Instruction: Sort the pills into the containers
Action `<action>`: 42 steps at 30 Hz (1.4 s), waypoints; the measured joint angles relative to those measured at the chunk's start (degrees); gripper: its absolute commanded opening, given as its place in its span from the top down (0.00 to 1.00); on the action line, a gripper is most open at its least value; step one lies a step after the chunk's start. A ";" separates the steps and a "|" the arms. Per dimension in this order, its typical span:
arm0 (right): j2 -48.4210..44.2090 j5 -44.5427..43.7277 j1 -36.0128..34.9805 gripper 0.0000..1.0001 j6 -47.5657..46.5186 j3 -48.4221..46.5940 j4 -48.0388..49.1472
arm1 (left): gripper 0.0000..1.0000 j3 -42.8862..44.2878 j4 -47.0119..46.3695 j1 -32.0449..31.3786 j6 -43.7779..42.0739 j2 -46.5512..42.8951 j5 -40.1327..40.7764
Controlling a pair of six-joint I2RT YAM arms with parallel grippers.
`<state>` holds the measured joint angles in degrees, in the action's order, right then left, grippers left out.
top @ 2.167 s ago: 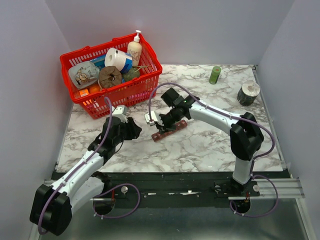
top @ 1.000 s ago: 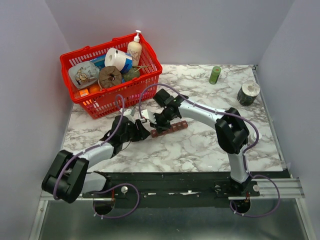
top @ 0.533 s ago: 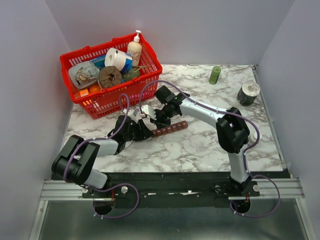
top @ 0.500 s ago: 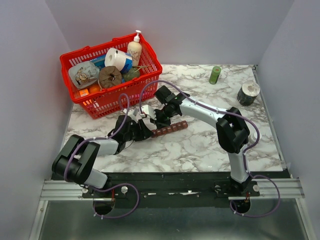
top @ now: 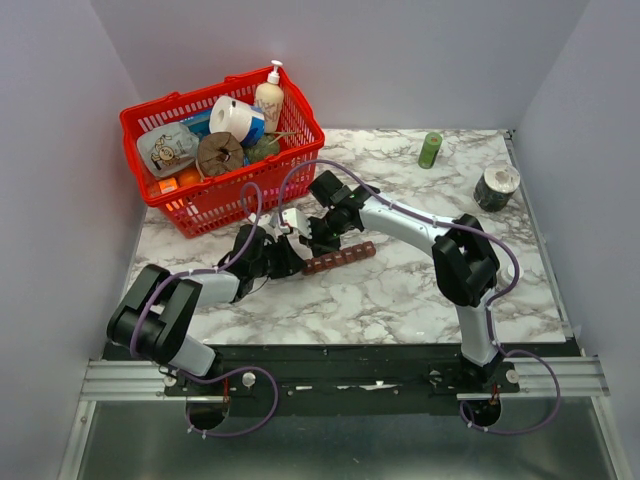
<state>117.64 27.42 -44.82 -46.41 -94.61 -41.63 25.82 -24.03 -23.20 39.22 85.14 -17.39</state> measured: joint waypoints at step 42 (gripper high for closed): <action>-21.24 7.82 13.57 0.00 0.57 14.27 1.68 | 0.01 2.23 9.92 0.26 -4.17 -23.67 1.16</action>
<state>96.40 35.24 -31.24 -45.84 -80.34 -39.94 28.05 -14.11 -22.94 35.05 61.47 -16.23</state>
